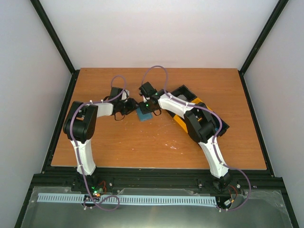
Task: Put the credit cards into the card holder
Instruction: Close the card holder at the center of the board.
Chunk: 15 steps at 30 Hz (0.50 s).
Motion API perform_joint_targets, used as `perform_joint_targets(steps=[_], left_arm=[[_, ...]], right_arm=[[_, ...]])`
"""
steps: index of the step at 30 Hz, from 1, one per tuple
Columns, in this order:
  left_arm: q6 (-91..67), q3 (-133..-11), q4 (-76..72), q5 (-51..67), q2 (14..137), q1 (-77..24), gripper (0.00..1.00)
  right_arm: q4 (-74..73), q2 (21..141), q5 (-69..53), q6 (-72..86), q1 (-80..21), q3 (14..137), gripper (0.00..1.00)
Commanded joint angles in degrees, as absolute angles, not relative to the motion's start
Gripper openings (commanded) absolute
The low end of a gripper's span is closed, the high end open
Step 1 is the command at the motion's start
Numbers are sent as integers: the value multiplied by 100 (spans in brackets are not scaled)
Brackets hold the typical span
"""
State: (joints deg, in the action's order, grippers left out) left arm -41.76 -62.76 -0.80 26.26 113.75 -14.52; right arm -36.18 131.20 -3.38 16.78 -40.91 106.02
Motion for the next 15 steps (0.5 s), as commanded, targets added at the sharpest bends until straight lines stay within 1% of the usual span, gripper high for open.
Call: perform_joint_targets(steps=[1, 15], left_arm=[[-4071, -6072, 773, 2458, 11867, -1556, 45], [-4094, -6109, 794, 2443, 11900, -1609, 44]], right_arm=[[-3673, 13006, -561, 1611, -4122, 10699, 3], [-4181, 13100, -796, 1314, -4064, 11023, 3]])
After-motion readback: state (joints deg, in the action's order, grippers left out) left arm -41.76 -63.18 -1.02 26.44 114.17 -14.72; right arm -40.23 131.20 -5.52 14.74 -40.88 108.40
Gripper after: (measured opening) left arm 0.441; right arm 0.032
